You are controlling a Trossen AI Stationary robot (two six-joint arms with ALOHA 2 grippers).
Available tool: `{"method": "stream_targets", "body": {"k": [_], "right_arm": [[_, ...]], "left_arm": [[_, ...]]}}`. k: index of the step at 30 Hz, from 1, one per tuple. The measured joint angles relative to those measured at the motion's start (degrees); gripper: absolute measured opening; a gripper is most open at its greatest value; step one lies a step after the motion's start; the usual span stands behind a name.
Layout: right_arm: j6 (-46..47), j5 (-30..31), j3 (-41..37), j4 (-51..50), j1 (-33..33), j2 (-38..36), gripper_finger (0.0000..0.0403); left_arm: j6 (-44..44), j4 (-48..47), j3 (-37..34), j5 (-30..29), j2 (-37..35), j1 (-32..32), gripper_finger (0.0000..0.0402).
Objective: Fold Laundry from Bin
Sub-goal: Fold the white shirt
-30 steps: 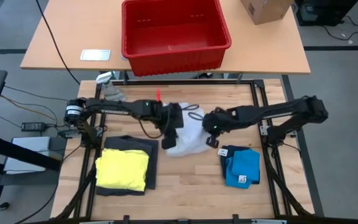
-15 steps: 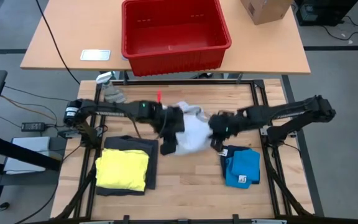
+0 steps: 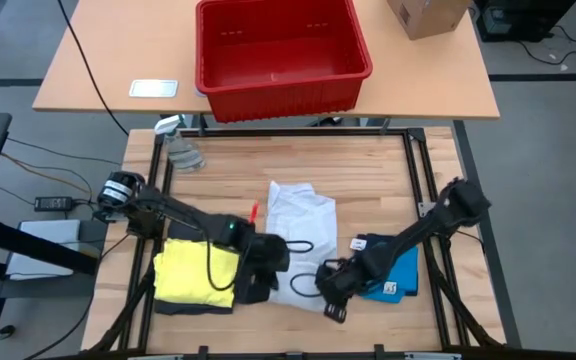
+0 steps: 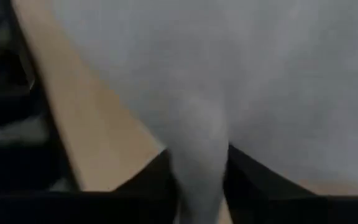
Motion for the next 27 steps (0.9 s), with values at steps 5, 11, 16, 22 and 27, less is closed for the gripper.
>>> {"method": "stream_targets", "body": {"k": [5,11,16,22,27], "right_arm": [[0.6,-15.5,0.0,3.5,0.7,3.3,0.0188],[-0.7,-12.6,0.0,3.2,2.8,-2.5,0.0253],[-1.8,5.8,0.0,3.6,7.3,-6.8,0.0269],[-8.5,23.3,0.0,8.3,16.0,-3.4,0.0268],[-14.5,25.5,0.0,8.1,19.7,0.6,0.0267]], "left_arm": [[-13.9,2.7,-2.8,-1.4,0.0,-0.7,0.0052],[-26.4,3.8,-2.7,-0.8,-0.1,-4.9,0.0102],[-32.0,6.6,-2.7,-6.4,-0.1,-14.0,0.0128],[-16.0,7.5,-2.6,-26.5,0.1,-25.6,0.0135],[-2.9,7.8,-2.6,-36.9,2.9,-28.6,0.0135]]}}
